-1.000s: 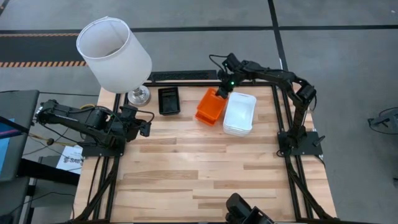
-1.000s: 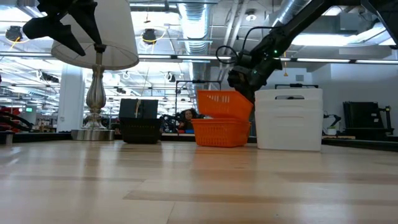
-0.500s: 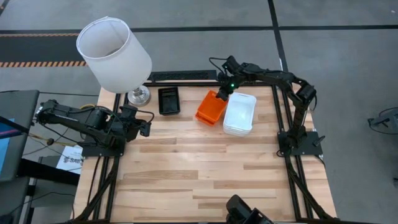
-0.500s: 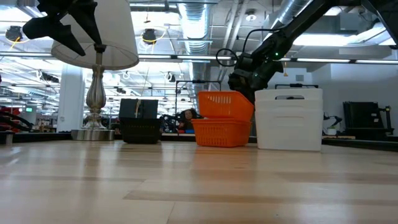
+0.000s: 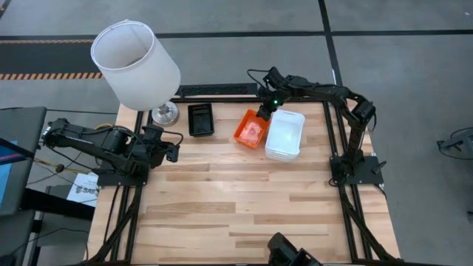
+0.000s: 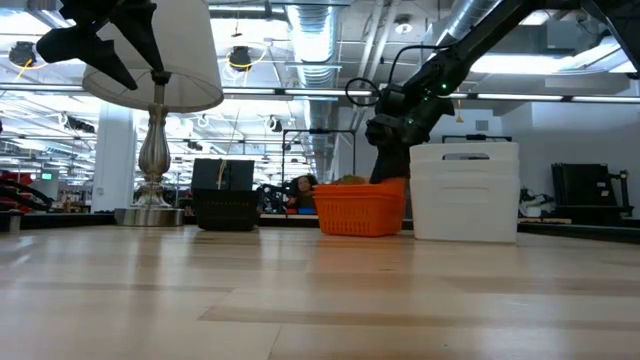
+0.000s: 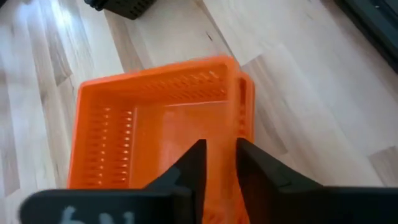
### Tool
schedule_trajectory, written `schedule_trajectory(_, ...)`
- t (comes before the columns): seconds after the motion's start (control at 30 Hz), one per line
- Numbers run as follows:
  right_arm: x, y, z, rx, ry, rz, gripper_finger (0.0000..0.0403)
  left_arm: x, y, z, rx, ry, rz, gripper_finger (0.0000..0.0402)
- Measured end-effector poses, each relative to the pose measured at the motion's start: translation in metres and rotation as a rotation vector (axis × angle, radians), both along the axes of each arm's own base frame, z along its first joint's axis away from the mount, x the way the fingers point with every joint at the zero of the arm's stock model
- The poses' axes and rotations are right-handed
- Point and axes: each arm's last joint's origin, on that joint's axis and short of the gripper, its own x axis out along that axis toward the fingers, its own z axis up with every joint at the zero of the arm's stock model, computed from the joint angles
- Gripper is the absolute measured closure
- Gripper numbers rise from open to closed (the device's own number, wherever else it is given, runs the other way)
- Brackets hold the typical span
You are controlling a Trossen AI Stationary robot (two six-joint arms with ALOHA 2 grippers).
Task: Stack baskets by color
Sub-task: Stack the orange basket on top of the stacked orange bin, then return to Home Position
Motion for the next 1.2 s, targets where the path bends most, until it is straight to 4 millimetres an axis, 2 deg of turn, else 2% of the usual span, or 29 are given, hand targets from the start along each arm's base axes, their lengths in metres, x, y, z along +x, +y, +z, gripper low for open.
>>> schedule_trajectory(0.2,0.000,-0.001,0.001,-0.007,-0.003,0.002,0.0234,0.000,0.000,0.000,0.000,0.000,0.000,0.0168)
schedule_trajectory(0.33,0.001,-0.008,0.015,-0.013,-0.018,-0.019,0.0203,0.000,0.000,0.000,-0.003,-0.004,0.007,0.0168)
schedule_trajectory(0.47,0.005,-0.015,0.044,-0.023,-0.046,-0.037,0.0193,0.001,0.000,0.000,0.000,-0.014,0.009,0.0168)
schedule_trajectory(0.67,0.010,-0.016,0.116,-0.032,-0.122,-0.039,0.0192,0.006,-0.001,0.009,0.035,-0.086,-0.039,0.0168)
schedule_trajectory(0.83,0.005,0.000,0.185,-0.089,-0.171,-0.001,0.0195,0.013,-0.002,0.043,0.119,-0.210,-0.157,0.0168)
schedule_trajectory(1.0,-0.017,0.026,0.250,-0.185,-0.222,0.064,0.0193,0.007,-0.001,0.093,0.169,-0.357,-0.245,0.0168)
schedule_trajectory(1.07,-0.029,0.037,0.265,-0.216,-0.259,0.061,0.0193,0.001,0.000,0.111,0.195,-0.389,-0.300,0.0168)
schedule_trajectory(1.2,-0.068,0.066,0.283,-0.275,-0.225,0.004,0.0196,-0.015,0.003,0.139,0.303,-0.403,-0.387,0.0168)
